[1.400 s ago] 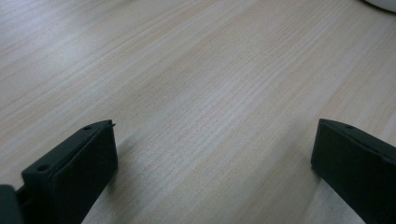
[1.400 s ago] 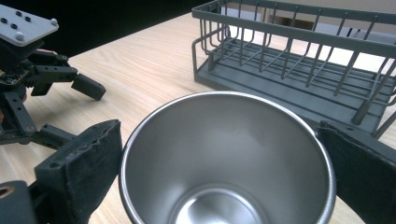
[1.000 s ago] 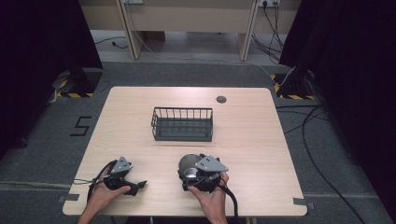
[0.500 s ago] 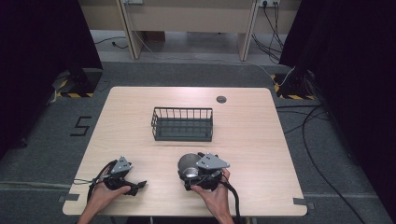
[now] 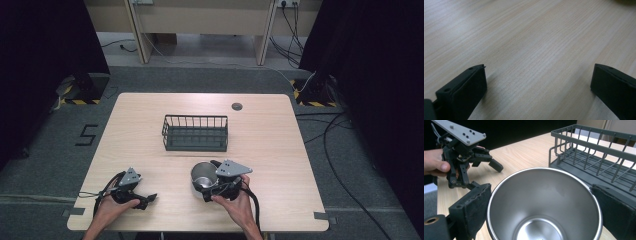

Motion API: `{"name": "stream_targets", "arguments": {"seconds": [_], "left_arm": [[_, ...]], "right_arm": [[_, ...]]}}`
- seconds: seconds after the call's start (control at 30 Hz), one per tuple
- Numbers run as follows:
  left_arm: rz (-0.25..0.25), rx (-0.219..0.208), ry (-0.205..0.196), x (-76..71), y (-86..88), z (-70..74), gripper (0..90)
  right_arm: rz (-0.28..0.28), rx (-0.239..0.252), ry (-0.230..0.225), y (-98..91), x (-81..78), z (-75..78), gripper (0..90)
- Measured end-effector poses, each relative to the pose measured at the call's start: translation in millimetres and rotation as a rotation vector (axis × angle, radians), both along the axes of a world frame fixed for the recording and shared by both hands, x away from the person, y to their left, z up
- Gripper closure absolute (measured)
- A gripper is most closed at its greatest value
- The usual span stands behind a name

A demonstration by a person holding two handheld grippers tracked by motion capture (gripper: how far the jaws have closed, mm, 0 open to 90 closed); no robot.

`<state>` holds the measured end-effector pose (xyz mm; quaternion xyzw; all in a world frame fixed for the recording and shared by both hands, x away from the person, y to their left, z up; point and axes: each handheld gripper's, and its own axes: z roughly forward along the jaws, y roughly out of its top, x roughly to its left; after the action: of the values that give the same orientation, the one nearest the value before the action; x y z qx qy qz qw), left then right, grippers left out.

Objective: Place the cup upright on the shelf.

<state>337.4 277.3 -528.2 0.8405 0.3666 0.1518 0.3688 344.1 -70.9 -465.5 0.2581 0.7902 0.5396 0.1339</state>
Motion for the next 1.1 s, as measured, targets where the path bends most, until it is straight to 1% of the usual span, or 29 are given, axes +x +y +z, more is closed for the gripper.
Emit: {"name": "stream_targets", "arguments": {"seconds": [0.1,0.2,0.4,0.6,0.73,0.93,1.1], "left_arm": [[0.000,0.000,0.000,0.0,0.0,0.0,0.0],[0.000,0.000,0.000,0.0,0.0,0.0,0.0],[0.000,0.000,0.000,0.0,0.0,0.0,0.0],[-0.001,0.001,0.001,0.0,0.1,0.1,0.0],[-0.002,0.002,-0.001,0.1,0.2,0.1,0.0],[0.000,-0.001,-0.001,0.1,0.0,0.0,0.0],[0.000,-0.001,-0.001,-0.2,0.1,0.0,0.0]], "right_arm": [[0.010,-0.012,-0.001,-1.4,1.8,2.0,6.1],[0.011,-0.004,0.007,-2.8,5.2,5.0,6.1],[0.016,-0.018,-0.005,-1.7,15.4,17.3,6.1],[0.029,0.000,-0.013,-4.0,32.0,32.6,6.1],[0.038,0.007,-0.006,-4.7,43.4,42.8,6.1],[0.037,-0.021,-0.019,0.0,56.9,55.8,6.1],[0.043,-0.020,-0.021,7.1,66.5,65.2,6.1]]}}
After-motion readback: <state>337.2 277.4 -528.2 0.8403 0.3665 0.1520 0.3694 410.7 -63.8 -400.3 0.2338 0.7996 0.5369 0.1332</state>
